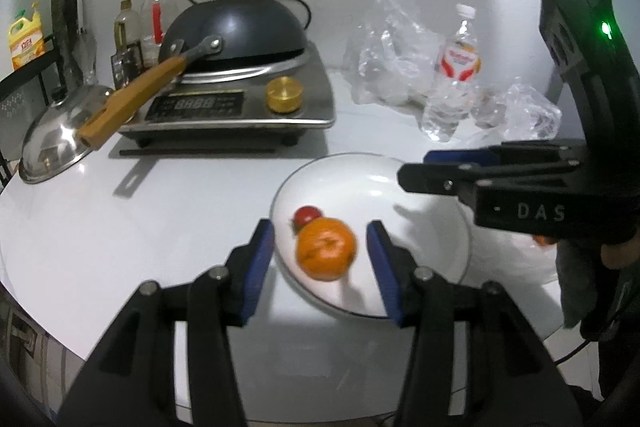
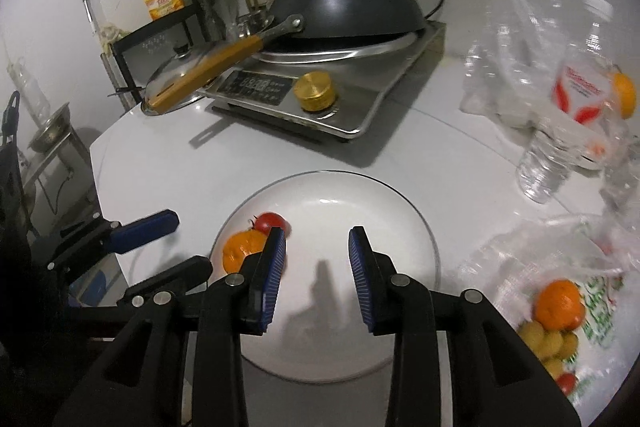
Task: Organize fruits
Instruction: 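Move both grippers back over the fruit bag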
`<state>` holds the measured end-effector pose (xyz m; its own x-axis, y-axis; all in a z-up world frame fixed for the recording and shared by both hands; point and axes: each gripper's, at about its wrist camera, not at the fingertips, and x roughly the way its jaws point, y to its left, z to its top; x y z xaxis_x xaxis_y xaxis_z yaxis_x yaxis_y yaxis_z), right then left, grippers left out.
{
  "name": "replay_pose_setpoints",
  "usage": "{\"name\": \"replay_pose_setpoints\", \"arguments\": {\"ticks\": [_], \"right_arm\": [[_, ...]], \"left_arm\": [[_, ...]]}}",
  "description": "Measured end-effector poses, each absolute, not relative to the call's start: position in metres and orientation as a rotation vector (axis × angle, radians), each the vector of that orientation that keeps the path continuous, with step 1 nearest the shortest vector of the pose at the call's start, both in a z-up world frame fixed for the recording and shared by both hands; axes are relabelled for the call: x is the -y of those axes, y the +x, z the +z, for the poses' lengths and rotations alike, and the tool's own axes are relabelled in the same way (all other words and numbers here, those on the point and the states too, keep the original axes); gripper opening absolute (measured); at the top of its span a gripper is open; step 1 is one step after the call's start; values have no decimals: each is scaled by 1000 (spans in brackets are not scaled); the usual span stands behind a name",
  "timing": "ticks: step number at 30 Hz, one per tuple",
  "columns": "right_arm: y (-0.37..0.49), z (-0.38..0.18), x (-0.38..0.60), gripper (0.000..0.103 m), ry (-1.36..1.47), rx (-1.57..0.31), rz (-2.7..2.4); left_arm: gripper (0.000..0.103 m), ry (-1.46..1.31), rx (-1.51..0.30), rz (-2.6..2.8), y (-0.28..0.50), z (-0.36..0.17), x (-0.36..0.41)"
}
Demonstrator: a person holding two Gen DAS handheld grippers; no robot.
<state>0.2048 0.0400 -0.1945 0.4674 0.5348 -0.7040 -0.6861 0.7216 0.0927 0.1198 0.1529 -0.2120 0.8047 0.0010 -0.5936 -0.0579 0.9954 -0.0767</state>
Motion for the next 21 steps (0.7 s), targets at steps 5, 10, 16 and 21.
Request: {"name": "replay_pose_setpoints", "arguments": {"ticks": [5, 10, 16, 21], "right_arm": [[196, -187, -12, 35, -198, -759, 728], [189, -180, 15, 35, -175, -739, 705], [180, -175, 45, 35, -149, -713, 693], [176, -173, 72, 35, -129, -696, 674]], "left_arm": [[50, -81, -628, 20, 117, -206, -136], [50, -67, -645, 12, 120, -203, -117], [50, -51, -659, 4, 124, -199, -93], [51, -33, -666, -11, 125, -196, -71]]}}
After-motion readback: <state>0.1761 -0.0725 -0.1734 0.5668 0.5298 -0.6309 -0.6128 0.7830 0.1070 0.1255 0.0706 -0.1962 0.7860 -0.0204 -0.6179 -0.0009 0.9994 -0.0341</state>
